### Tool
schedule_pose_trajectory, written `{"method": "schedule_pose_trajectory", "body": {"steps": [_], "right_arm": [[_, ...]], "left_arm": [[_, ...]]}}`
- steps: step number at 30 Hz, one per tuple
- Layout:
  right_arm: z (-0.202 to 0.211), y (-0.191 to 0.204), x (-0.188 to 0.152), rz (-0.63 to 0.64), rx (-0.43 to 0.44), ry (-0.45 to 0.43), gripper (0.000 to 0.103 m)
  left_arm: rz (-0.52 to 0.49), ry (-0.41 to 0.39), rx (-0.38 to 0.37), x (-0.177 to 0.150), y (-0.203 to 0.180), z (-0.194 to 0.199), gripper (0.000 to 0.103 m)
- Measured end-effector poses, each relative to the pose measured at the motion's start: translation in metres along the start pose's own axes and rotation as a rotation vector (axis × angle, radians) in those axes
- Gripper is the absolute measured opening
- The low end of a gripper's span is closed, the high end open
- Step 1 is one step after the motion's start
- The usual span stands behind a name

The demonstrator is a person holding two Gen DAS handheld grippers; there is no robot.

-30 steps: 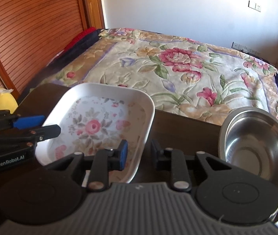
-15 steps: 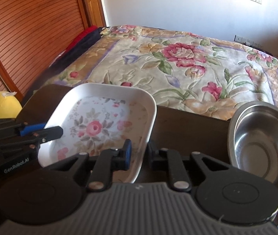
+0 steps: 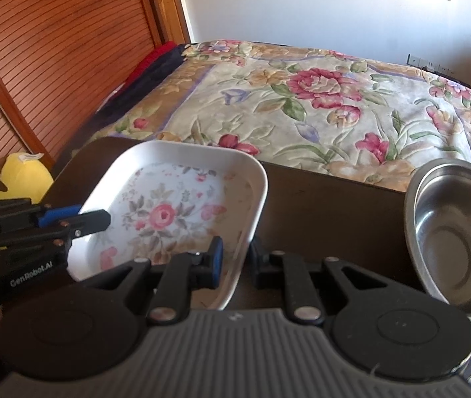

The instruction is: Organize plates and bowls

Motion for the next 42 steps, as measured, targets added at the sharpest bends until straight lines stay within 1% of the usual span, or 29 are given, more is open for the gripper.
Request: {"method": "schedule_pose_trajectory", "body": {"steps": [12, 19, 27, 32, 42], "right_arm": [[0.028, 0.006, 0.001, 0.015, 0.008, -0.054, 0.017], [0.055, 0.009, 0.003, 0.021, 0.013, -0.109, 0.017], [0.09, 0.009, 0.001, 0.022, 0.006, -0.17, 0.017], [0.111, 0.009, -0.008, 0.024, -0.001, -0.202, 0.017], [0.148, 0.012, -0.033, 0.024, -0.008, -0.252, 0.017]], "left_arm": [[0.006, -0.036, -0.001, 0.001, -0.003, 0.029, 0.017], [0.001, -0.08, -0.012, 0.006, -0.01, 0.061, 0.017], [-0.012, -0.13, -0.029, 0.006, -0.028, 0.101, 0.017], [-0.017, -0.155, -0.042, 0.0, -0.038, 0.123, 0.017], [-0.036, -0.198, -0.059, -0.025, -0.057, 0.168, 0.017]]}}
Point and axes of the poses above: each gripper's, at about its wrist camera, not at the fingertips, and z roughly against the way its jaws point, y to its left, x to its top, the point moved 10 cm from there along -z, roughly the way its jaws point, and after that the axes turned 14 degrees about z, right-handed, at the moved point
